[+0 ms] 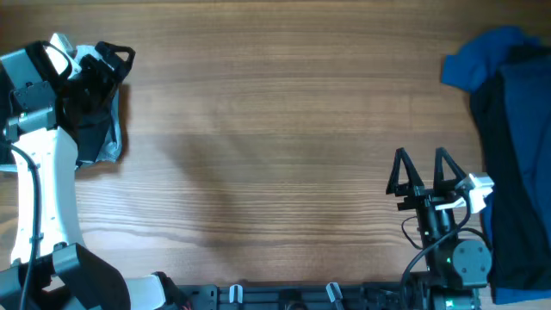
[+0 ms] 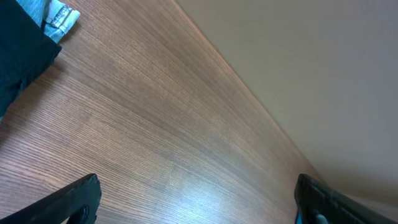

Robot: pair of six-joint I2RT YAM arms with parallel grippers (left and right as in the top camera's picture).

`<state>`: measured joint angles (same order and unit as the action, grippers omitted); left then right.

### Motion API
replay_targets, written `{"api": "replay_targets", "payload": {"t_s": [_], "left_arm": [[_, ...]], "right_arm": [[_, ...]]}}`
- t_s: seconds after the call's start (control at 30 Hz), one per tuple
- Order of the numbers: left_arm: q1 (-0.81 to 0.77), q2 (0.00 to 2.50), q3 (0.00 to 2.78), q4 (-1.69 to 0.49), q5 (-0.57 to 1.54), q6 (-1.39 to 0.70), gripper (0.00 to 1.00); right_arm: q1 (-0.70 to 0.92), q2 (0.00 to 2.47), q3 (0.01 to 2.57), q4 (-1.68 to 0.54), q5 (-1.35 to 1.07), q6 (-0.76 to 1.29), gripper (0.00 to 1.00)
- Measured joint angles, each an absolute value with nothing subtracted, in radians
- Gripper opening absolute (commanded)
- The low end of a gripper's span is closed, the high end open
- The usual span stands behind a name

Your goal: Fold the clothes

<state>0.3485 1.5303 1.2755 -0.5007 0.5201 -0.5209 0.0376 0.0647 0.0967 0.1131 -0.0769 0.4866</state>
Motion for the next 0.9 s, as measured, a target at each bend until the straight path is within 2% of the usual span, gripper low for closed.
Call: {"api": "replay_targets", "payload": {"t_s": [0.33,0.53,0.9], "left_arm": [[0.348,1.531,1.275,-0.501,0.520,-0.521,1.00],[0.348,1.531,1.275,-0.501,0.520,-0.521,1.00],[0.348,1.531,1.275,-0.501,0.520,-0.521,1.00]], "right_arm": [[0.038,0.018,0.010,0.116,-0.077,0.463,1.00],[0.038,0.015,0.006,0.003,-0.089,0.286,1.00],[0.038,0.016,0.006,0.004,-0.089,0.270,1.00]]}}
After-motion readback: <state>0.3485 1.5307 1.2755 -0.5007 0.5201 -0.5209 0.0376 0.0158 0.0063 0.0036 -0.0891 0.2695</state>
